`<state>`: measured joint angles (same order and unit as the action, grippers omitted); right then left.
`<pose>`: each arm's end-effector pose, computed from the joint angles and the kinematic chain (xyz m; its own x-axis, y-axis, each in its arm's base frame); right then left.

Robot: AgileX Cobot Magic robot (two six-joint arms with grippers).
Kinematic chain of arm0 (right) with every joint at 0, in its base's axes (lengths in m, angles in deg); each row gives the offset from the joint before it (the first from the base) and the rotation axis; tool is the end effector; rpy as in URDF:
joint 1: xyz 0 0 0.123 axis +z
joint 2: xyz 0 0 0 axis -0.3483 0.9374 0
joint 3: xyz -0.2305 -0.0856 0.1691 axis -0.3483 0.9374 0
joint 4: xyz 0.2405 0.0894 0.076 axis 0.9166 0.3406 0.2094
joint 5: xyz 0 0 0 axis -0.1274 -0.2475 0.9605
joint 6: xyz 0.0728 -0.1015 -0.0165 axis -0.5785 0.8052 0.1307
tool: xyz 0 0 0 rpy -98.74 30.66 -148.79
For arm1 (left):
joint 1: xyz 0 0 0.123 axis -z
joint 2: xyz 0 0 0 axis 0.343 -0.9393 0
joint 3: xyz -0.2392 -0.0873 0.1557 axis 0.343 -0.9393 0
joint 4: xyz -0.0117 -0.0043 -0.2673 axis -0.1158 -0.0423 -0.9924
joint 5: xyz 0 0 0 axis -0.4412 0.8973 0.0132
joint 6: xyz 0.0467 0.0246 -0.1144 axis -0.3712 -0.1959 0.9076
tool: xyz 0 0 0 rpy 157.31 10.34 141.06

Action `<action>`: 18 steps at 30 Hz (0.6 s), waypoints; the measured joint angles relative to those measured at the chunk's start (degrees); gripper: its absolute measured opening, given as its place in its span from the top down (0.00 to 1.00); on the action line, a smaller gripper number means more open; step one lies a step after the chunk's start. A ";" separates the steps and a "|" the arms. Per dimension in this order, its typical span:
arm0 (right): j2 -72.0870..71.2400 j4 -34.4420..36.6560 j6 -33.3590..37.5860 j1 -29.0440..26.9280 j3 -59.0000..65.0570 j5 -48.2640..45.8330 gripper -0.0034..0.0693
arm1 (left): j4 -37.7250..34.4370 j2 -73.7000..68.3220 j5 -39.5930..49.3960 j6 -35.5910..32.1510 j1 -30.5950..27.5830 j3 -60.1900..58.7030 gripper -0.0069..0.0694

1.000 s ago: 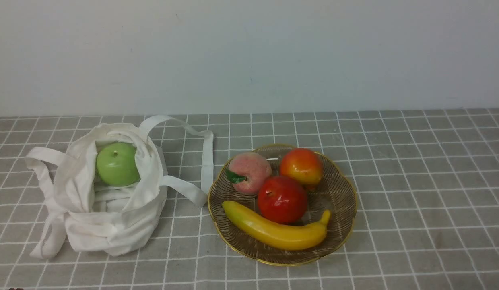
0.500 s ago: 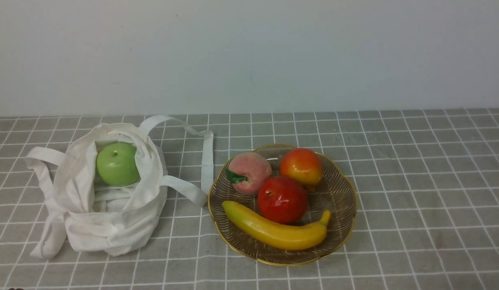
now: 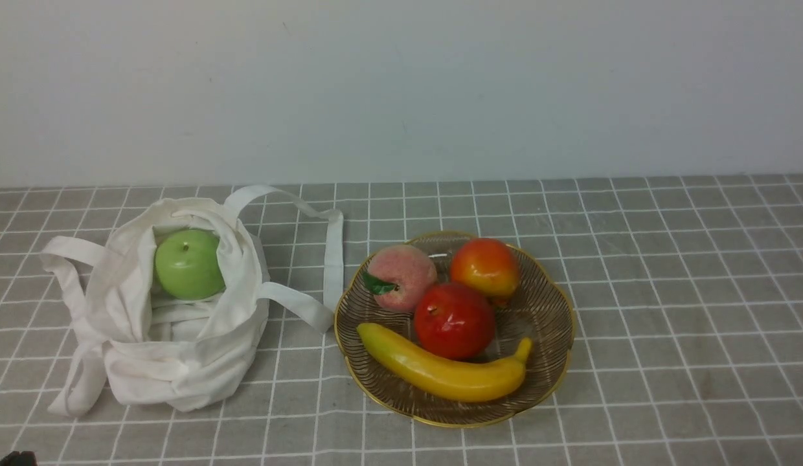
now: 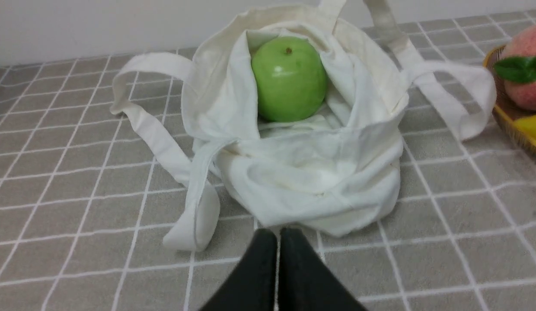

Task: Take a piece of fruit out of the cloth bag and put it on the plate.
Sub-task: Use the left arm to grab an apple from the bag

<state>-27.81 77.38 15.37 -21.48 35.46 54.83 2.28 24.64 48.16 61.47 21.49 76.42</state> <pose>0.0881 -0.0031 0.1610 -0.3010 -0.0020 -0.9536 0.0280 0.9995 -0.0109 0.0913 -0.0047 0.1705 -0.2145 -0.0352 -0.9761 0.0348 0.9984 -0.0437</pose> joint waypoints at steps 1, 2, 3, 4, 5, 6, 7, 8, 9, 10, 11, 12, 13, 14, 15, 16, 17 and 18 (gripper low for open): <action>0.00 0.00 0.00 0.00 0.00 0.00 0.98 | -2.15 0.00 -2.07 1.40 0.00 0.00 0.92; 0.00 0.00 0.00 0.00 0.00 0.00 0.98 | -5.23 0.00 -4.92 3.84 0.00 0.00 0.92; 0.00 0.00 0.00 0.00 0.00 0.00 0.98 | -8.47 0.00 -7.76 6.09 0.00 0.00 0.92; 0.00 0.00 0.00 0.00 0.00 0.00 0.98 | -11.69 0.00 -10.44 8.21 0.00 0.00 0.92; 0.00 0.00 0.00 0.00 0.00 0.00 0.98 | -14.74 0.00 -12.79 9.93 0.00 0.00 0.92; 0.00 0.00 0.00 0.00 0.00 0.00 0.98 | -18.03 0.00 -15.12 11.35 0.00 0.00 0.92; 0.00 0.00 0.00 0.00 0.00 0.00 0.98 | -19.45 0.00 -15.99 11.73 0.00 0.00 0.92; 0.00 0.00 0.00 0.00 0.00 0.00 0.98 | -21.59 0.00 -17.34 12.30 0.00 0.00 0.92; 0.00 0.00 0.00 0.00 0.00 0.00 0.98 | -23.48 0.00 -18.74 12.60 0.00 0.00 0.92; 0.00 0.00 0.00 0.00 0.00 0.00 0.98 | -25.44 0.00 -21.09 12.84 0.00 0.00 0.92; 0.00 0.00 0.00 0.00 0.00 0.00 0.98 | -25.72 0.00 -21.56 12.84 0.00 0.00 0.92; 0.00 0.00 0.00 0.00 0.00 0.00 0.98 | -27.35 0.00 -25.18 13.00 0.00 0.00 0.92; 0.00 0.00 0.00 0.00 0.00 0.00 0.98 | -27.75 0.00 -27.92 13.08 0.00 0.00 0.92; 0.00 0.00 0.00 0.00 0.00 0.00 0.98 | -28.05 0.00 -31.32 13.31 0.00 0.35 0.92; 0.00 0.00 0.00 0.00 0.00 0.00 0.98 | -27.86 0.00 -32.53 13.25 0.00 1.39 0.92; 0.00 0.00 0.00 0.00 0.00 0.00 0.98 | -27.48 0.00 -32.71 13.25 0.00 2.35 0.92; 0.00 0.00 0.00 0.00 0.00 0.00 0.98 | -26.24 0.00 -32.25 12.89 0.00 4.58 0.92; 0.00 0.00 0.00 0.00 0.00 0.00 0.98 | -24.05 -0.22 -30.06 12.37 0.00 8.08 0.92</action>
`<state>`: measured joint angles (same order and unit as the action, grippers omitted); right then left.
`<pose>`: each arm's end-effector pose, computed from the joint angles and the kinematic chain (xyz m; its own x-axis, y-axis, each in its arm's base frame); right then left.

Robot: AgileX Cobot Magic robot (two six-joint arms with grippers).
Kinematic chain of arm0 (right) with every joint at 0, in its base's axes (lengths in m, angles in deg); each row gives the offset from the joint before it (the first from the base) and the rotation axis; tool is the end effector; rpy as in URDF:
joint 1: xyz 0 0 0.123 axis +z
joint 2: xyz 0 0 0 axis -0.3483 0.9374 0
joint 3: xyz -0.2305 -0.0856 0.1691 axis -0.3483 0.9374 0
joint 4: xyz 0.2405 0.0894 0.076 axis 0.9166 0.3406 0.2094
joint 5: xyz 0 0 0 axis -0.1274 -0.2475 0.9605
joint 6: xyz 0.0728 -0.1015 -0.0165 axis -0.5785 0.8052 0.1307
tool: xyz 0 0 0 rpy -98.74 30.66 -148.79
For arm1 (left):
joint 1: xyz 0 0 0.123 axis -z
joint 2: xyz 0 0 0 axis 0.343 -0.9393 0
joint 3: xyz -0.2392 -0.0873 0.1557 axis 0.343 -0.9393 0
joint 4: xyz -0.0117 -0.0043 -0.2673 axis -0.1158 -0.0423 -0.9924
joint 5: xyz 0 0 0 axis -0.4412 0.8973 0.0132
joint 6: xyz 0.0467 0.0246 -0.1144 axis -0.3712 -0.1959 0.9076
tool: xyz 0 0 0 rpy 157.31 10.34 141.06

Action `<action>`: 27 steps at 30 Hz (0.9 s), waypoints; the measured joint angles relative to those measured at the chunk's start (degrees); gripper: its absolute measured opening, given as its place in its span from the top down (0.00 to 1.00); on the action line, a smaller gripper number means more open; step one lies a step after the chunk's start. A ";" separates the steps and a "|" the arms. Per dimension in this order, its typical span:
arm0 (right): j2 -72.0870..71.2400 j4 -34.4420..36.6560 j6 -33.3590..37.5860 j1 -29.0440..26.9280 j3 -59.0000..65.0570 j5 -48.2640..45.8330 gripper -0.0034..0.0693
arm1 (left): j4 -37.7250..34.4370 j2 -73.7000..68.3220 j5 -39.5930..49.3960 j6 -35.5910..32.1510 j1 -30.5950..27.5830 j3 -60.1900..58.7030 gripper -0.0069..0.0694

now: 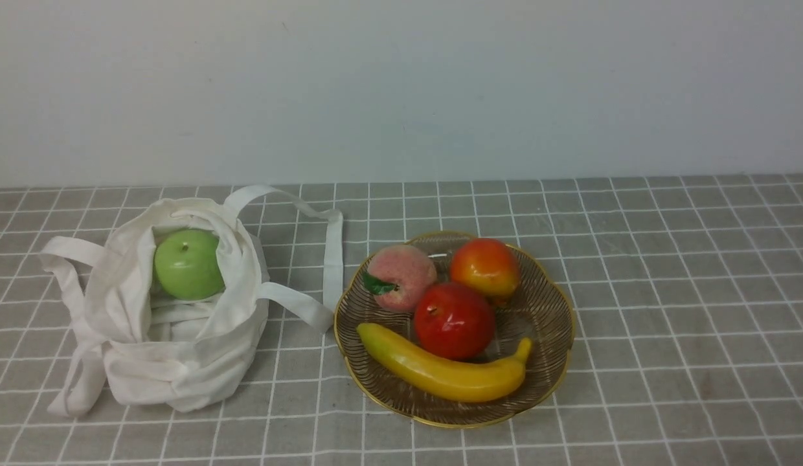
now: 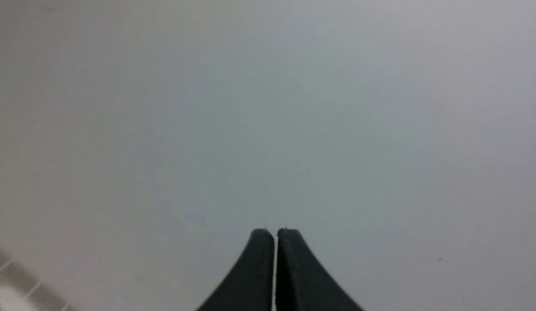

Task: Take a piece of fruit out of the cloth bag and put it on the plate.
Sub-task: Use the left arm to grab an apple from the bag

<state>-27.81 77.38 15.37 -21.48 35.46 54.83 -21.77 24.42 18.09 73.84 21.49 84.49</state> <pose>0.0881 -0.0031 0.1610 -0.3010 -0.0020 -0.9536 0.0280 0.9995 -0.0109 0.0754 0.0121 0.2853 0.3675 -0.6242 -0.6895 0.1914 0.7762 -0.6007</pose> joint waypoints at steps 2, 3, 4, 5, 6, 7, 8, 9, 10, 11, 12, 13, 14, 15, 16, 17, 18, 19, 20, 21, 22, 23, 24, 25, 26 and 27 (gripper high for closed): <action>0.00 0.00 0.00 0.00 0.00 0.00 0.98 | 3.94 -2.32 5.81 -1.14 0.00 6.24 0.92; 0.00 0.00 0.00 0.00 0.00 0.00 0.98 | 5.90 -4.56 10.21 -1.59 0.00 9.81 0.92; 0.00 0.00 0.00 0.00 0.00 0.00 0.98 | 7.24 -6.20 14.15 -1.88 0.00 11.95 0.92; 0.00 0.00 0.00 0.00 0.00 0.00 0.98 | 8.62 -9.34 19.66 -2.14 0.00 15.42 0.92; 0.00 0.00 0.00 0.00 0.00 0.00 0.98 | 9.80 -12.93 25.46 -2.43 0.00 18.75 0.92; 0.00 0.00 0.00 0.00 0.00 0.00 0.98 | 10.66 -16.89 31.45 -2.88 0.00 22.54 0.92; 0.00 0.00 0.00 0.00 0.00 0.00 0.98 | 11.12 -20.22 36.39 -3.50 0.00 24.86 0.92; 0.00 0.00 0.00 0.00 0.00 0.00 0.98 | 11.55 -24.52 42.38 -4.76 0.00 27.07 0.92; 0.00 0.00 0.00 0.00 0.00 0.00 0.98 | 11.95 -29.81 49.19 -6.88 0.00 30.50 0.92; 0.00 0.00 0.00 0.00 0.00 0.00 0.98 | 12.10 -33.29 53.34 -8.56 0.00 31.83 0.92; 0.00 0.00 0.00 0.00 0.00 0.00 0.98 | 12.29 -38.47 58.63 -10.97 0.00 34.61 0.92; 0.00 0.00 0.00 0.00 0.00 0.00 0.98 | 12.28 -39.30 59.38 -11.63 0.00 34.61 0.92; 0.00 0.00 0.00 0.00 0.00 0.00 0.98 | 12.28 -45.02 63.76 -14.36 0.00 37.07 0.92; 0.00 0.00 0.00 0.00 0.00 0.00 0.98 | 12.35 -50.38 66.60 -16.22 0.00 39.66 0.92; 0.00 0.00 0.00 0.00 0.00 0.00 0.98 | 12.42 -53.30 67.67 -16.84 0.00 40.58 0.92; 0.00 0.00 0.00 0.00 0.00 0.00 0.98 | 12.53 -56.77 68.37 -17.26 0.00 42.06 0.92; 0.00 0.00 0.00 0.00 0.00 0.00 0.98 | 12.53 -58.79 68.86 -17.56 0.00 43.25 0.92; 0.00 0.00 0.00 0.00 0.00 0.00 0.98 | 12.66 -62.05 69.01 -17.78 0.00 44.73 0.92; 0.00 0.00 0.00 0.00 0.00 0.00 0.98 | 12.99 -64.61 69.01 -17.90 0.00 45.63 0.92; 0.00 0.00 0.00 0.00 0.00 0.00 0.98 | 13.50 -67.72 69.01 -18.16 0.00 47.20 0.91; 0.00 0.00 0.00 0.00 0.00 0.00 0.98 | 14.15 -71.32 69.01 -18.48 0.00 49.09 0.90; 0.00 0.00 0.00 0.00 0.00 0.00 0.98 | 14.50 -73.62 69.01 -18.97 0.00 50.35 0.90; 0.00 0.00 0.00 0.00 0.00 0.00 0.98 | 15.01 -76.33 69.01 -19.70 0.00 51.92 0.88; 0.00 0.00 0.00 0.00 0.00 0.00 0.98 | 15.10 -77.38 69.01 -19.97 0.00 52.52 0.88; 0.00 0.00 0.00 0.00 0.00 0.00 0.98 | 15.32 -80.28 69.01 -21.00 0.00 54.60 0.86; 0.00 0.00 0.00 0.00 0.00 0.00 0.98 | 15.49 -83.66 68.79 -22.42 0.00 56.80 0.82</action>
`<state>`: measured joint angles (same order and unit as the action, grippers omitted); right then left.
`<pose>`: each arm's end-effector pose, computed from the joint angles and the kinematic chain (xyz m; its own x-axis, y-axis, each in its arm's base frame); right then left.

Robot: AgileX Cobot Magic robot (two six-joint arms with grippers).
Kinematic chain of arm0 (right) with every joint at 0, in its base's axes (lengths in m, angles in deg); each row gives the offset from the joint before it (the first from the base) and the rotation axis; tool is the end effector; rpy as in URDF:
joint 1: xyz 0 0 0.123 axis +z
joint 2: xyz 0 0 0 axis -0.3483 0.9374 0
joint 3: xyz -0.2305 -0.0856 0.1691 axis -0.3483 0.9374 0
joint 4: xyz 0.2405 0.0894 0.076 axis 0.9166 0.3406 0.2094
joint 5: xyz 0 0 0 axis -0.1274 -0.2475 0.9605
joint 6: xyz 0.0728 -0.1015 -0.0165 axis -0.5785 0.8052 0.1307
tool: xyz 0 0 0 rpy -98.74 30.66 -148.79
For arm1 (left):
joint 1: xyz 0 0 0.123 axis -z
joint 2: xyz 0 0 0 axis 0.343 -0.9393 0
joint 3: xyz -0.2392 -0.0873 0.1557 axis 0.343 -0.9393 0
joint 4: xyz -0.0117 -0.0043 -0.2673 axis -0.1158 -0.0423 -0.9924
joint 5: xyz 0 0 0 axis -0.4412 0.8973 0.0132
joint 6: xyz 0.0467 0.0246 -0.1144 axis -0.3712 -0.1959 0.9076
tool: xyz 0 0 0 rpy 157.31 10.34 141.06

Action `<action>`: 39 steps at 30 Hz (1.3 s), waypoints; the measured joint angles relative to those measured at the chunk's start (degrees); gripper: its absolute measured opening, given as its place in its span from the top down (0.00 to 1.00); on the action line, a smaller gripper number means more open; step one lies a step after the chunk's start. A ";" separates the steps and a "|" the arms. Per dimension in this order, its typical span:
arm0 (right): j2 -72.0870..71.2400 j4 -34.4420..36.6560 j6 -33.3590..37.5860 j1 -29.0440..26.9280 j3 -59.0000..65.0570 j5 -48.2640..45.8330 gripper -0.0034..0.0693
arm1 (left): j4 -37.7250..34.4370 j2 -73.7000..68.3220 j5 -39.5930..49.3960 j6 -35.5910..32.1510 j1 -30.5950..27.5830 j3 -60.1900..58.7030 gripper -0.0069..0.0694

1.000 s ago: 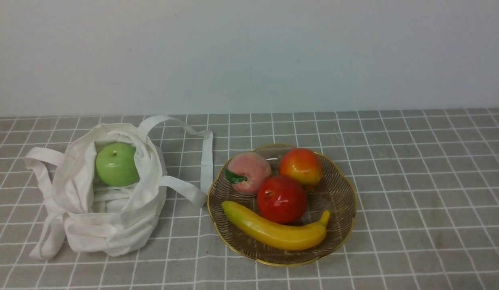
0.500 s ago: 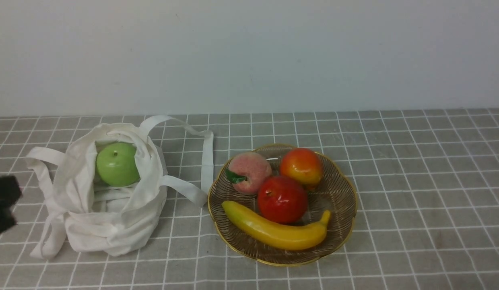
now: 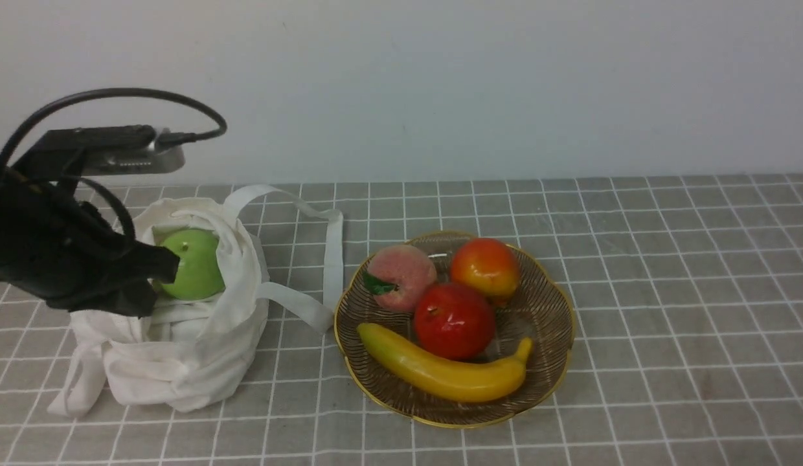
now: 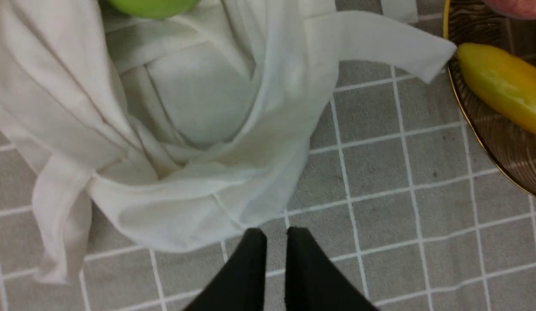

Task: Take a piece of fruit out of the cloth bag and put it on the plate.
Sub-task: Use the left arm to grab an apple from the bag

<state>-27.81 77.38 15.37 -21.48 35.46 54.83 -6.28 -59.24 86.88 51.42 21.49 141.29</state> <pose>0.0881 -0.0031 0.1610 -0.3010 -0.0020 -0.9536 0.0280 0.9995 -0.0109 0.3094 -0.0300 0.2560 -0.9269 0.0961 -0.3628 0.1557 0.9780 -0.1388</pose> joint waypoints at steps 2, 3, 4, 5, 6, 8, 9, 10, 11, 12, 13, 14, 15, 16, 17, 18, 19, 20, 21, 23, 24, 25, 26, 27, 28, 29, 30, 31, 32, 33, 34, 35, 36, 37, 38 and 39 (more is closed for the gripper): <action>0.00 0.00 0.00 0.00 0.00 0.00 0.98 | 0.00 -2.84 -0.64 -1.42 0.00 2.02 0.78; 0.00 0.00 0.00 0.00 0.00 0.00 0.98 | 0.00 -4.41 -1.41 -2.02 0.00 2.90 0.75; 0.00 0.00 0.00 0.00 0.00 0.00 0.98 | 0.00 -5.82 -2.84 -2.77 0.00 4.13 0.70; 0.00 0.00 0.00 0.00 0.00 0.00 0.98 | 0.02 -6.83 -4.00 -2.94 0.00 4.65 0.66; 0.00 0.00 0.00 0.00 0.00 0.00 0.98 | 0.19 -7.99 -5.68 -3.02 0.00 5.38 0.61; 0.00 0.00 0.00 0.00 0.00 0.00 0.98 | 0.89 -10.17 -9.55 -2.90 0.00 6.12 0.51; 0.00 0.00 0.00 0.00 0.00 0.00 0.98 | 1.37 -11.23 -12.36 -2.79 0.00 6.17 0.44; 0.00 0.00 0.00 0.00 0.00 0.00 0.98 | 1.45 -11.40 -12.73 -2.79 0.00 6.17 0.43; 0.00 0.00 0.00 0.00 0.00 0.00 0.98 | 1.75 -12.29 -14.53 -2.79 0.00 6.17 0.39; 0.00 0.00 0.00 0.00 0.00 0.00 0.98 | 2.01 -13.01 -15.96 -2.79 0.00 6.17 0.35; 0.00 0.00 0.00 0.00 0.00 0.00 0.98 | 2.37 -14.01 -18.03 -2.79 0.00 6.17 0.31; 0.00 0.00 0.00 0.00 0.00 0.00 0.98 | 2.53 -14.76 -19.71 -2.79 0.00 6.17 0.27; 0.00 0.00 0.00 0.00 0.00 0.00 0.98 | 2.54 -15.47 -21.04 -2.79 0.00 6.17 0.25; 0.00 0.00 0.00 0.00 0.00 0.00 0.98 | 2.54 -15.98 -22.62 -2.79 0.00 6.17 0.23; 0.00 0.00 0.00 0.00 0.00 0.00 0.98 | 2.54 -16.56 -24.17 -2.79 0.00 6.17 0.21; 0.00 0.00 0.00 0.00 0.00 0.00 0.98 | 2.54 -17.30 -26.16 -2.79 0.00 6.17 0.20; 0.00 0.00 0.00 0.00 0.00 0.00 0.98 | 2.54 -17.68 -27.27 -2.84 0.00 6.17 0.20; 0.00 0.00 0.00 0.00 0.00 0.00 0.98 | 2.54 -18.09 -28.40 -2.91 0.00 6.19 0.20; 0.00 0.00 0.00 0.00 0.00 0.00 0.98 | 2.54 -18.54 -29.40 -2.98 0.00 6.23 0.19; 0.00 0.00 0.00 0.00 0.00 0.00 0.98 | 2.54 -19.70 -31.29 -3.10 0.00 6.25 0.19; 0.00 0.00 0.00 0.00 0.00 0.00 0.98 | 2.54 -20.32 -31.69 -3.17 0.00 6.25 0.19; 0.00 0.00 0.00 0.00 0.00 0.00 0.98 | 2.54 -20.94 -31.90 -3.17 0.00 6.25 0.19; 0.00 0.00 0.00 0.00 0.00 0.00 0.98 | 2.54 -21.82 -32.14 -3.17 0.00 6.25 0.19; 0.00 0.00 0.00 0.00 0.00 0.00 0.98 | 2.58 -22.18 -32.30 -3.17 0.00 6.25 0.19; 0.00 0.00 0.00 0.00 0.00 0.00 0.98 | 2.58 -22.65 -32.44 -3.17 0.00 6.25 0.19; 0.00 0.00 0.00 0.00 0.00 0.00 0.98 | 2.73 -23.51 -32.87 -3.17 0.00 6.25 0.19; 0.00 0.00 0.00 0.00 0.00 0.00 0.98 | 3.24 -24.05 -33.03 -3.21 0.00 6.25 0.19; 0.00 0.00 0.00 0.00 0.00 0.00 0.98 | 3.80 -24.39 -33.21 -3.21 0.00 6.37 0.19; 0.00 0.00 0.00 0.00 0.00 0.00 0.98 | 4.10 -24.66 -33.30 -3.24 0.00 6.37 0.19; 0.00 0.00 0.00 0.00 0.00 0.00 0.98 | 4.37 -24.92 -33.44 -3.24 0.00 6.44 0.19; 0.00 0.00 0.00 0.00 0.00 0.00 0.98 | 4.44 -25.19 -33.62 -3.24 0.00 6.48 0.19; 0.00 0.00 0.00 0.00 0.00 0.00 0.98 | 4.44 -25.25 -33.90 -3.24 0.00 6.50 0.19; 0.00 0.00 0.00 0.00 0.00 0.00 0.98 | 4.44 -25.25 -33.87 -3.24 0.00 6.56 0.19; 0.00 0.00 0.00 0.00 0.00 0.00 0.98 | 4.44 -25.33 -34.02 -3.24 0.00 6.55 0.19; 0.00 0.00 0.00 0.00 0.00 0.00 0.98 | 4.49 -25.35 -34.01 -3.24 0.00 6.62 0.19; 0.00 0.00 0.00 0.00 0.00 0.00 0.98 | 4.49 -25.35 -34.01 -3.24 0.00 6.62 0.19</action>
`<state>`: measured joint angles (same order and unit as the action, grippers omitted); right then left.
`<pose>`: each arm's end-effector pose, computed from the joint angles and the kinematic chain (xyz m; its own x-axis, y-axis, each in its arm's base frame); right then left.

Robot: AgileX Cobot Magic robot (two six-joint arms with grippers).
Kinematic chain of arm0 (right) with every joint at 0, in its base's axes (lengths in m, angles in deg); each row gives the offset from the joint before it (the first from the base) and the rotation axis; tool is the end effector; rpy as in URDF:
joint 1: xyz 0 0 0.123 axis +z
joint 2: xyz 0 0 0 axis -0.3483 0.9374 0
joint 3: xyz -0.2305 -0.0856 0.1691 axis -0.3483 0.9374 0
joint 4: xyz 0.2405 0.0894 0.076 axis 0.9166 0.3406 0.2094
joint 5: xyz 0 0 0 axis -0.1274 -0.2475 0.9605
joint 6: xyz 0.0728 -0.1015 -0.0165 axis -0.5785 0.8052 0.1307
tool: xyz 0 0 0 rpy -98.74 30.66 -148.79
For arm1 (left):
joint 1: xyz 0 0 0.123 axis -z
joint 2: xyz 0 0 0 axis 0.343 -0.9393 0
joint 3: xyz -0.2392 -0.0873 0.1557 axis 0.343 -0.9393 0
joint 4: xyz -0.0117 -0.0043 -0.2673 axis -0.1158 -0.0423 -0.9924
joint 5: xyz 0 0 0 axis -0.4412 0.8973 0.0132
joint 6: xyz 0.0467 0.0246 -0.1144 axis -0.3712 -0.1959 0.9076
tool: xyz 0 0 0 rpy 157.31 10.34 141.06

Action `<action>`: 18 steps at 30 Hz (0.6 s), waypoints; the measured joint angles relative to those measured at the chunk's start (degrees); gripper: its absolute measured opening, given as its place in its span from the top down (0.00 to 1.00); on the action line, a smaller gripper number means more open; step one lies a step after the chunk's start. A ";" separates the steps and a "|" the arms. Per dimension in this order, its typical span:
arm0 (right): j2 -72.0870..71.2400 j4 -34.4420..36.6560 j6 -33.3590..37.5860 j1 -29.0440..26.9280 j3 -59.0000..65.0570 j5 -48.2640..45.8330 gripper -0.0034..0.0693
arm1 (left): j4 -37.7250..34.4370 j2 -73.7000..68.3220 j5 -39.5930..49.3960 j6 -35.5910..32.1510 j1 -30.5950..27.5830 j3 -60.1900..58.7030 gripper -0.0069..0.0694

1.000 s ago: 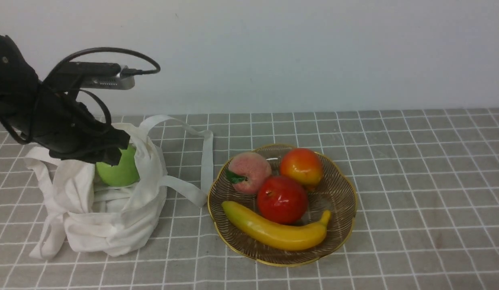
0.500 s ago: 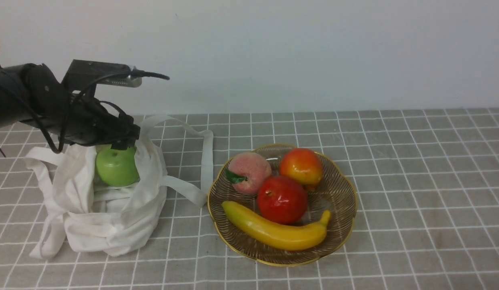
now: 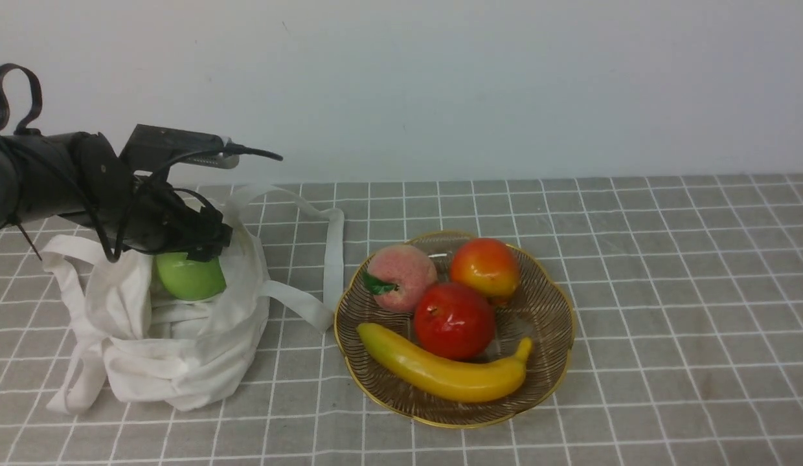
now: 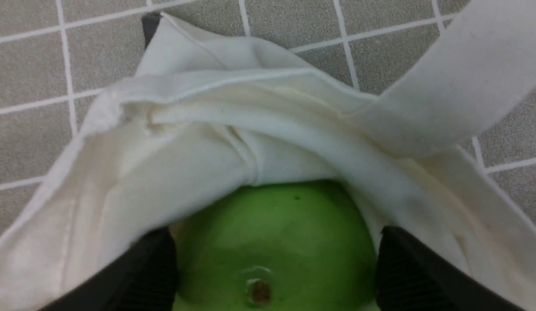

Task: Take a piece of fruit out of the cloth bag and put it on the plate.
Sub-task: Use the left arm to grab an apple from the bag

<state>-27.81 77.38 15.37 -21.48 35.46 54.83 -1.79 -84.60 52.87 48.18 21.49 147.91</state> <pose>0.0881 -0.0031 0.1610 -0.3010 -0.0020 -0.9536 0.0280 0.9995 -0.0109 0.4368 -0.0172 0.1573 -0.8016 0.1463 -0.5796 0.1563 0.9872 0.0331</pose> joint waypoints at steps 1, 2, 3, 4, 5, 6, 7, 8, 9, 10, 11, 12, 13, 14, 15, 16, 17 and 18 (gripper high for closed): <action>0.00 0.00 0.00 0.00 0.00 0.00 0.98 | 0.00 0.00 0.05 0.00 0.00 0.00 0.19; 0.00 0.00 0.00 0.00 0.00 0.00 0.98 | 0.00 0.00 0.11 0.00 0.00 0.00 0.21; 0.00 0.00 0.00 0.00 0.00 0.00 0.98 | 0.00 0.00 0.51 0.00 0.00 0.00 0.24; 0.00 0.00 0.00 0.00 0.00 0.00 0.98 | 0.00 0.00 0.73 0.00 0.00 0.00 0.25; 0.00 0.00 0.00 0.00 0.00 0.00 0.98 | 0.00 0.00 1.64 0.00 0.00 0.20 0.28; 0.00 0.00 0.00 0.00 0.00 0.00 0.98 | 0.00 0.00 1.64 0.00 0.00 0.20 0.28; 0.00 0.00 0.00 0.00 0.00 0.00 0.98 | 0.02 0.00 2.62 0.00 0.00 0.39 0.29; 0.00 0.00 0.00 0.00 0.00 0.00 0.98 | 0.22 0.00 3.38 0.00 0.00 0.60 0.29; 0.00 0.00 0.00 0.00 0.00 0.00 0.98 | 0.42 0.06 4.41 0.00 0.00 0.71 0.29; 0.00 0.00 0.00 0.00 0.00 0.00 0.98 | 0.81 0.22 5.36 0.00 0.00 0.90 0.29; 0.00 0.00 0.00 0.00 0.00 0.00 0.98 | 1.07 0.45 6.24 0.00 0.00 0.97 0.29; 0.00 0.00 0.00 0.00 0.00 0.00 0.98 | 1.46 1.17 8.11 0.00 0.00 1.01 0.29; 0.00 0.00 0.00 0.00 0.00 0.00 0.98 | 1.61 1.69 9.24 0.00 0.00 0.96 0.29; 0.00 0.00 0.00 0.00 0.00 0.00 0.98 | 1.61 2.28 10.50 0.00 0.00 0.89 0.29; 0.00 0.00 0.00 0.00 0.00 0.00 0.98 | 1.67 3.36 12.50 0.00 0.00 0.58 0.32; 0.00 0.00 0.00 0.00 0.00 0.00 0.98 | 1.67 4.19 13.47 0.00 0.00 0.38 0.37; 0.00 0.00 0.00 0.00 0.00 0.00 0.98 | 1.67 5.45 14.79 0.00 0.00 0.16 0.45; 0.00 0.00 0.00 0.00 0.00 0.00 0.98 | 1.67 6.64 15.84 0.00 0.00 0.01 0.60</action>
<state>-27.81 77.38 15.37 -21.48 35.46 54.83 -0.12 -77.95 68.71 48.18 21.49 147.92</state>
